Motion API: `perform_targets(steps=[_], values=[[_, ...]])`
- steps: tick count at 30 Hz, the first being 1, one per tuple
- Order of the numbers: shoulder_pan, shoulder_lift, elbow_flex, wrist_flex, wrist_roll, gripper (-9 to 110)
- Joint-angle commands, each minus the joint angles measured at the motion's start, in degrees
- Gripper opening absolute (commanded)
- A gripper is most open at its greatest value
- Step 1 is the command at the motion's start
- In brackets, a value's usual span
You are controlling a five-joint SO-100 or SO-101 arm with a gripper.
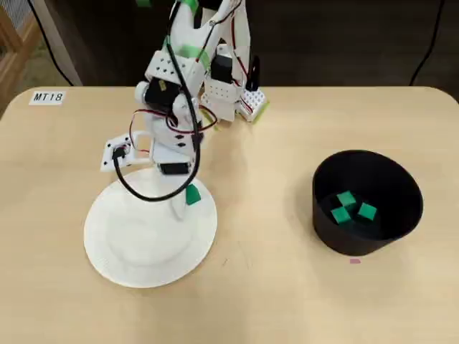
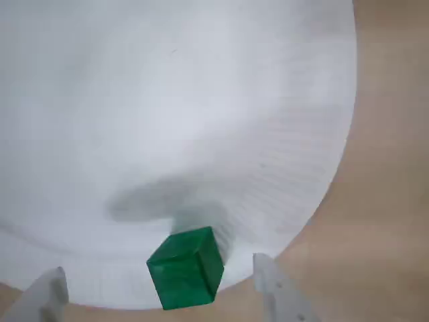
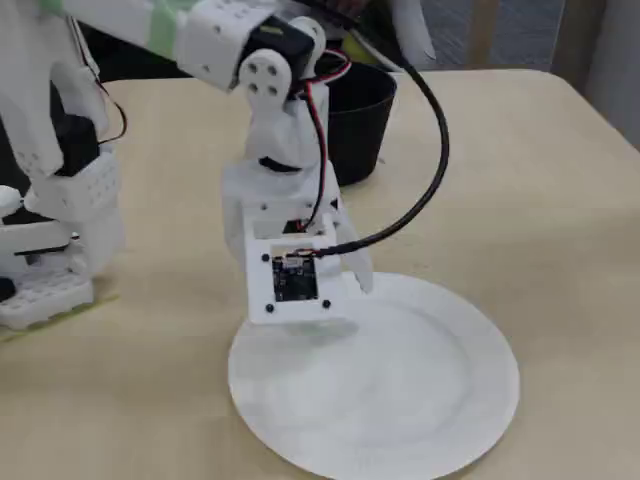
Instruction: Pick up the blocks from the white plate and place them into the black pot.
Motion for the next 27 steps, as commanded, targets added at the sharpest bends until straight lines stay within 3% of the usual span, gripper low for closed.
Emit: perform_targets(steps=[1, 27], values=[[-0.53, 0.88, -0.62, 0.35, -0.53, 39], [-2.46, -2.29, -1.05, -1.67, -1.67, 33]])
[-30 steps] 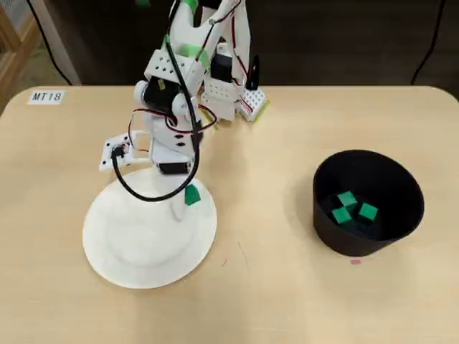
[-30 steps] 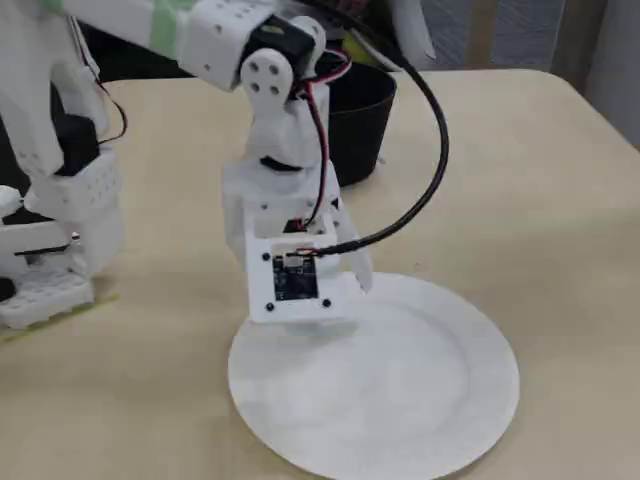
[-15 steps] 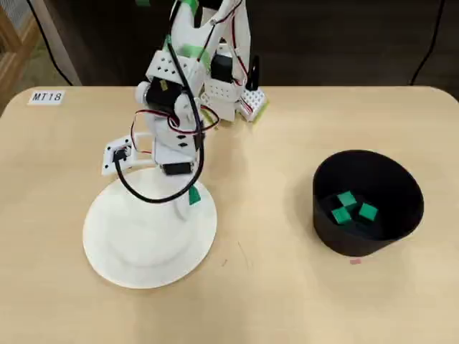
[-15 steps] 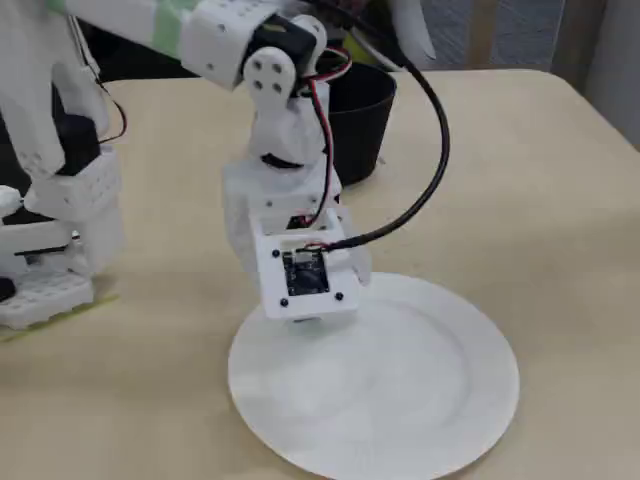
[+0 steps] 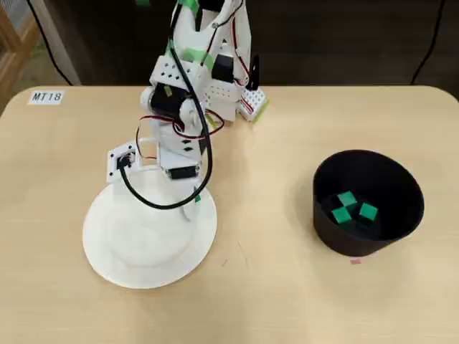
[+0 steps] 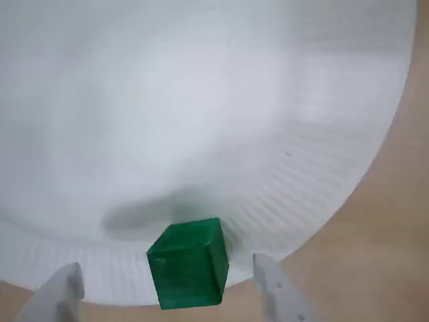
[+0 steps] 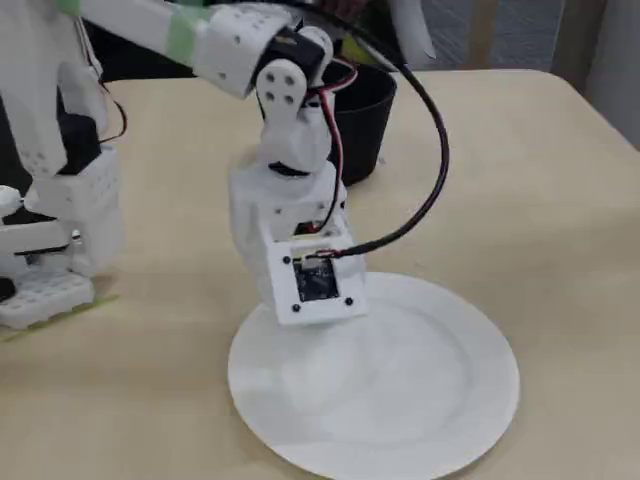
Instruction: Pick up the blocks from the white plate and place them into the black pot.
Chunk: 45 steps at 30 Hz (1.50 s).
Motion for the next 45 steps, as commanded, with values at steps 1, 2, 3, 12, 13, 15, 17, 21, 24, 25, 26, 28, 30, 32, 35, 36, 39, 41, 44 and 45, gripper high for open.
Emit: perform_targets(steps=[1, 2, 3, 12, 13, 15, 17, 21, 24, 25, 26, 28, 30, 32, 35, 36, 39, 41, 44, 45], values=[[0.79, 0.09, -1.05, -0.53, 0.88, 31], [0.88, 0.00, -1.05, -0.70, 1.32, 29], [0.88, -0.09, -1.05, -0.97, 1.58, 27], [0.79, -0.44, -1.14, -2.37, 3.69, 12], [0.79, -0.44, -1.14, -2.46, 3.96, 10], [0.79, -0.62, -1.14, -2.81, 4.57, 6], [0.70, -0.70, -1.14, -3.25, 4.92, 4], [0.88, -1.41, -1.67, -4.04, 6.24, -2], [1.32, -1.49, -3.16, -4.13, 6.59, -2], [1.49, -1.41, -3.96, -4.22, 6.94, -2], [1.67, -1.05, -4.66, -4.48, 7.38, -2], [1.85, 0.35, -5.80, -5.71, 8.88, -2], [1.85, 1.49, -7.73, -6.42, 10.81, -2], [1.41, 2.64, -10.63, -6.50, 13.27, -2], [-1.41, 5.10, -15.56, -6.50, 18.37, -2], [-3.08, 5.98, -17.49, -6.50, 20.21, -2], [-10.02, 7.82, -24.70, -4.22, 25.14, -2], [-15.47, 9.67, -28.04, -2.81, 28.48, -2], [-24.61, 13.97, -30.06, -2.55, 33.05, -2], [-27.86, 15.47, -30.15, -2.55, 34.10, -2]])
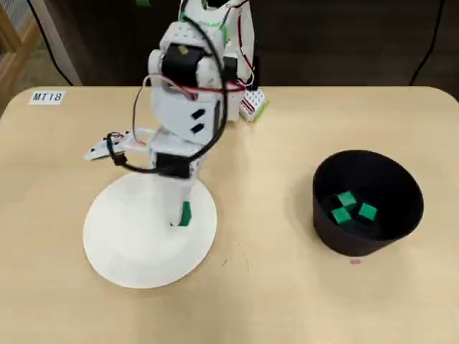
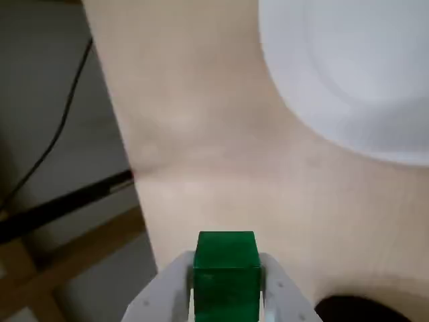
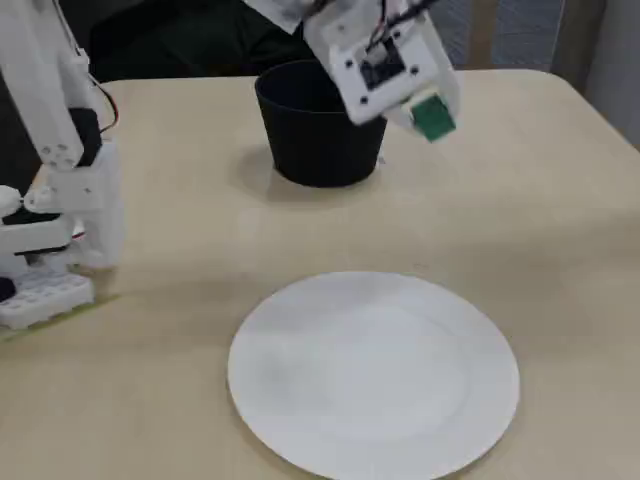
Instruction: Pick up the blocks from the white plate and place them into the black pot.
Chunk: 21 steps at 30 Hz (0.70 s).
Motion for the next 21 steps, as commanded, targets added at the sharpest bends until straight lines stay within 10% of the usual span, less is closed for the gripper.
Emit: perform_targets(steps=[1, 10, 21], values=[[-10.72, 5.71, -3.96, 0.26, 3.69, -2], [-34.45, 17.23, 18.98, -14.85, 8.09, -2], [-37.35, 11.07, 34.54, -37.09, 5.45, -2]])
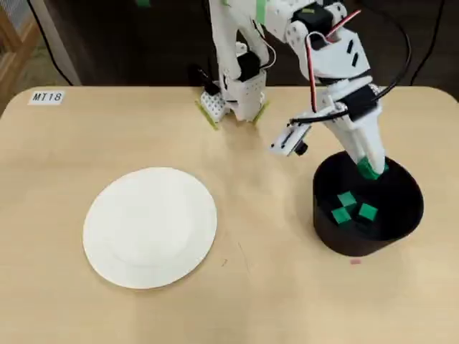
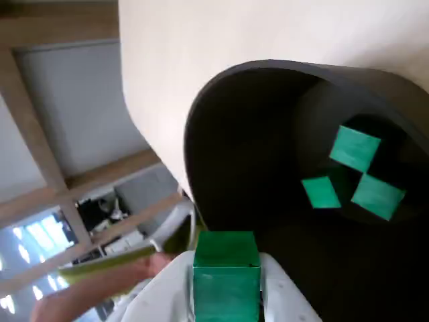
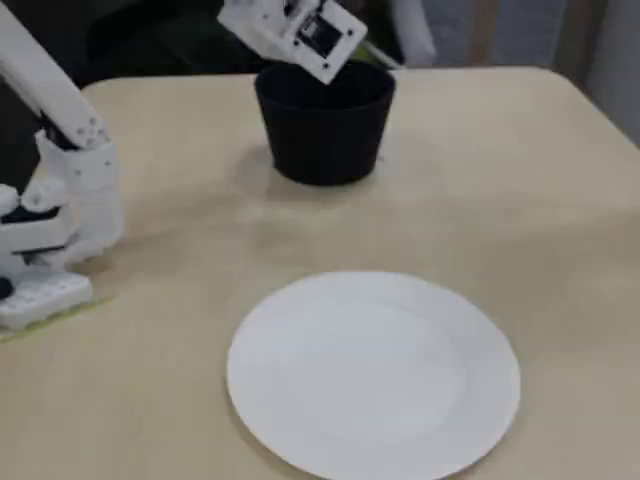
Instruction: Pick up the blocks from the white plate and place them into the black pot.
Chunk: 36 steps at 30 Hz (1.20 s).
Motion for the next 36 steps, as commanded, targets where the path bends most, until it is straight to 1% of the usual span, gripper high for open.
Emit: perform_targets(steps=[1, 5, 9, 10, 11, 12, 14, 15, 16, 18, 20, 23, 30, 33, 36], values=[[-0.18, -1.93, 0.00, -5.36, -1.14, -2], [0.35, -4.48, 0.00, -8.17, -1.41, -2], [1.05, -4.83, 0.09, -7.82, -1.67, -2], [1.05, -4.75, 0.09, -7.65, -2.11, 4], [0.97, -4.66, 0.18, -7.47, -3.52, 13], [0.97, -4.57, 0.26, -7.12, -4.13, 20], [0.97, -4.39, 0.26, -6.24, -5.10, 28], [1.23, -4.22, 0.26, -5.71, -5.27, 29], [1.58, -3.78, 0.26, -5.10, -5.27, 28], [3.08, -2.20, 0.26, -3.25, -5.10, 18], [5.36, 0.00, 0.26, -1.41, -4.13, -2], [11.69, 6.77, 1.05, 4.48, -5.36, -2], [32.96, 27.86, 12.30, 9.32, -8.44, -2], [36.39, 32.87, 18.54, 9.23, -9.58, -2], [36.91, 37.97, 24.61, 8.79, -9.84, -2]])
